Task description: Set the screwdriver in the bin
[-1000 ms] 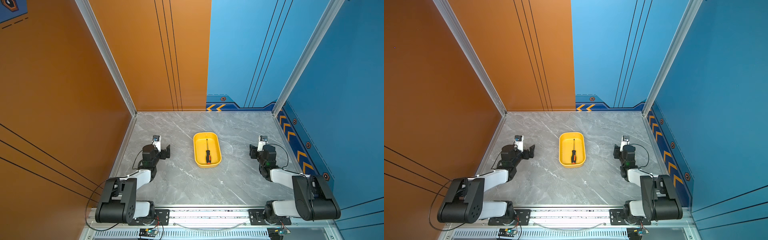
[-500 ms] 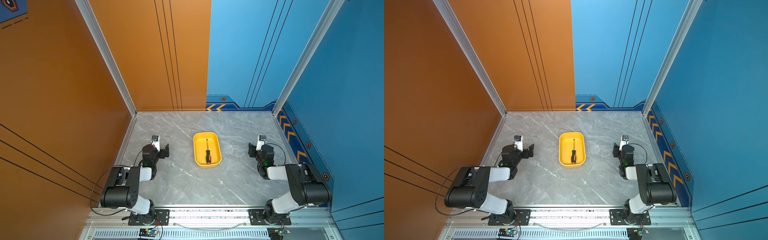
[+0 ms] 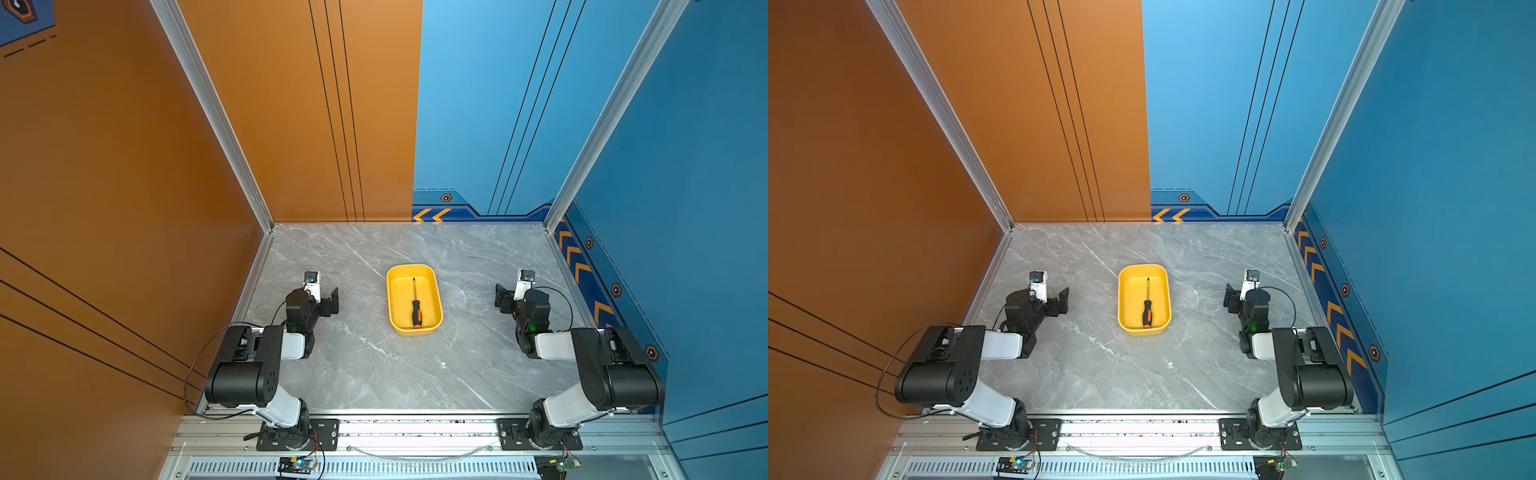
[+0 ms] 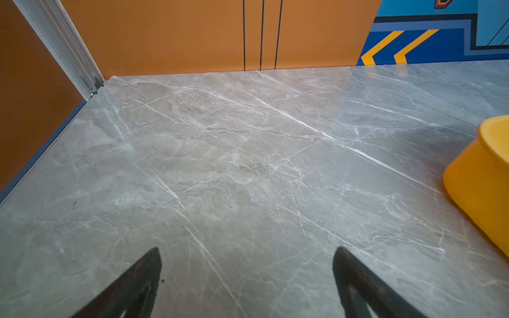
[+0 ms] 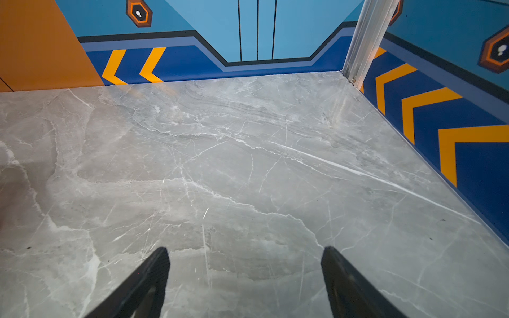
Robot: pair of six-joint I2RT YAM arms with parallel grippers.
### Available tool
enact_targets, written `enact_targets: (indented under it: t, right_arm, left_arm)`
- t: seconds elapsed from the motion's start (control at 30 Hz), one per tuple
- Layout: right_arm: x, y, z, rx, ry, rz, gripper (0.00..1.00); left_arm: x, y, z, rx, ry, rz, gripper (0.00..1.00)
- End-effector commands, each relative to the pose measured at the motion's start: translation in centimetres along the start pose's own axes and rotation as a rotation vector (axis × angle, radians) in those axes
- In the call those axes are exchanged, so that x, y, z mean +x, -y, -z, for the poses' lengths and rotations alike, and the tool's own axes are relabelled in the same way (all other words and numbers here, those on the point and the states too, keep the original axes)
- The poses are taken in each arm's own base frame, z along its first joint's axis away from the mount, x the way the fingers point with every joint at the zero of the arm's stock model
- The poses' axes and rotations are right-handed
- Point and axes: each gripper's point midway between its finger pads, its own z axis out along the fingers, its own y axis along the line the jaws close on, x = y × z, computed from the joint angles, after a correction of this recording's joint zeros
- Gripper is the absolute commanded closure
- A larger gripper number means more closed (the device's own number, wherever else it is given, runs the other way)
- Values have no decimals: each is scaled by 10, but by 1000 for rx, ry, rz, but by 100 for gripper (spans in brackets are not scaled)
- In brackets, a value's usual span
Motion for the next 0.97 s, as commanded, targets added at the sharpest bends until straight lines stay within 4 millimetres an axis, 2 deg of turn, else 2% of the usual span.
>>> enact_targets:
  t: [0.0,0.27,0.93]
  right_arm:
    - [-4,3,-1,10,15,-5,0]
    - [-4,3,-1,10,15,-4,0]
    - [-4,3,-1,12,14,-3,0]
  left_arm:
    - [-5,-3,-1,-8,18,5,2]
    - [-4,-12,0,-63,16,24,2]
    - [-4,-16,0,-92,16,27,2]
